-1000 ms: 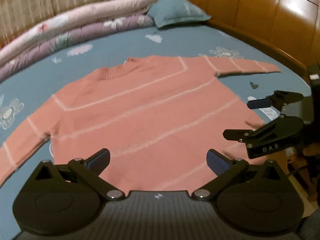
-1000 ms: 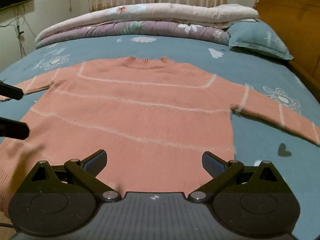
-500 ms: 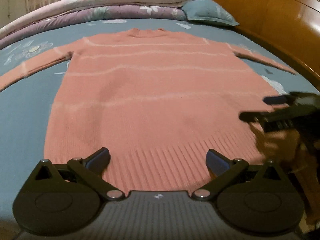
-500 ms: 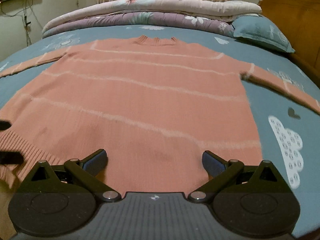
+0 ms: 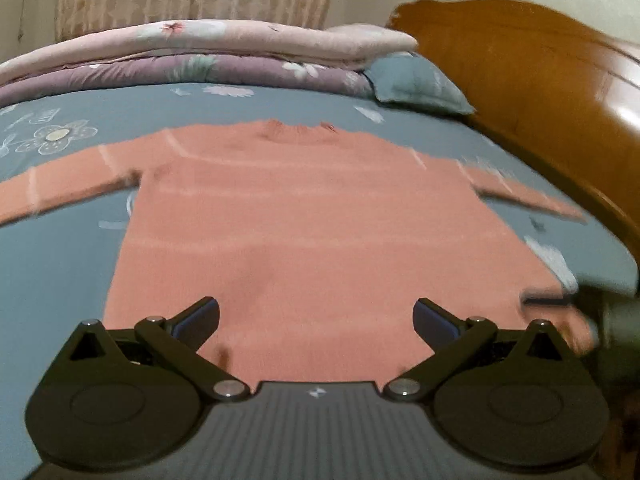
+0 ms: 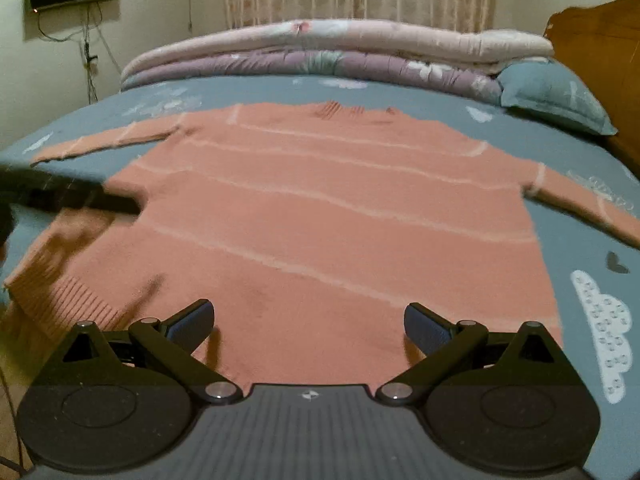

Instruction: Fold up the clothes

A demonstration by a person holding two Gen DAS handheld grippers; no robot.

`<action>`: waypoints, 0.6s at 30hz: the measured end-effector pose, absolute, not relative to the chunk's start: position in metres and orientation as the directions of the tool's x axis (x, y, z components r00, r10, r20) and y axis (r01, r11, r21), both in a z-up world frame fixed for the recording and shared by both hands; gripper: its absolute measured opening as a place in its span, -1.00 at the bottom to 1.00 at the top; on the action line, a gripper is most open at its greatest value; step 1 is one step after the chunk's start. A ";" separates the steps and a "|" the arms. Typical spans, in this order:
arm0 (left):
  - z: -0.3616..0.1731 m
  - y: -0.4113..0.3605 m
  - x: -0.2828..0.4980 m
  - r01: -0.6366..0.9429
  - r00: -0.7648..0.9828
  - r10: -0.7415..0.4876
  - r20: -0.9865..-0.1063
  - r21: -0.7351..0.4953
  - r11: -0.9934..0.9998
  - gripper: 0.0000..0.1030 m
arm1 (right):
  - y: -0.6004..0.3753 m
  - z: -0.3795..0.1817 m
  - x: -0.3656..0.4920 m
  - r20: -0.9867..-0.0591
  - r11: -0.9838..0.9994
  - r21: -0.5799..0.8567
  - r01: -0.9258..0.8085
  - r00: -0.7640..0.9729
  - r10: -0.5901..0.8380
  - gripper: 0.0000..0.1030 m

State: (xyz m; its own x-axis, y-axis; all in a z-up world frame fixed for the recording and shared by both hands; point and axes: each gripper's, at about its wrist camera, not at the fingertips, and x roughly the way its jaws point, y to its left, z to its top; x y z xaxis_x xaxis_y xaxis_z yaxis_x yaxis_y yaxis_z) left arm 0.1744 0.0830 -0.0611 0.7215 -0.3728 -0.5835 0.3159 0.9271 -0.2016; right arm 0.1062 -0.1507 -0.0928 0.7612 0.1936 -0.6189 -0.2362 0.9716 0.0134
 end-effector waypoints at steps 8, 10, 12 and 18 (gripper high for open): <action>-0.082 0.108 0.195 0.191 0.705 -0.359 -0.611 -0.324 0.927 0.98 | -0.170 -0.101 0.102 -0.645 0.970 0.008 -0.242 0.740 0.190 1.00; -0.078 0.110 0.186 0.172 0.713 -0.342 -0.612 -0.320 0.932 0.98 | -0.171 -0.093 0.109 -0.631 0.968 0.027 -0.248 0.747 0.209 1.00; -0.075 0.111 0.176 0.153 0.720 -0.325 -0.613 -0.317 0.936 0.98 | -0.170 -0.084 0.119 -0.612 0.965 0.043 -0.260 0.756 0.231 1.00; -0.065 0.116 0.146 0.095 0.740 -0.273 -0.615 -0.306 0.947 0.98 | -0.131 -0.058 0.169 -0.590 0.901 -0.027 -0.432 0.735 0.335 1.00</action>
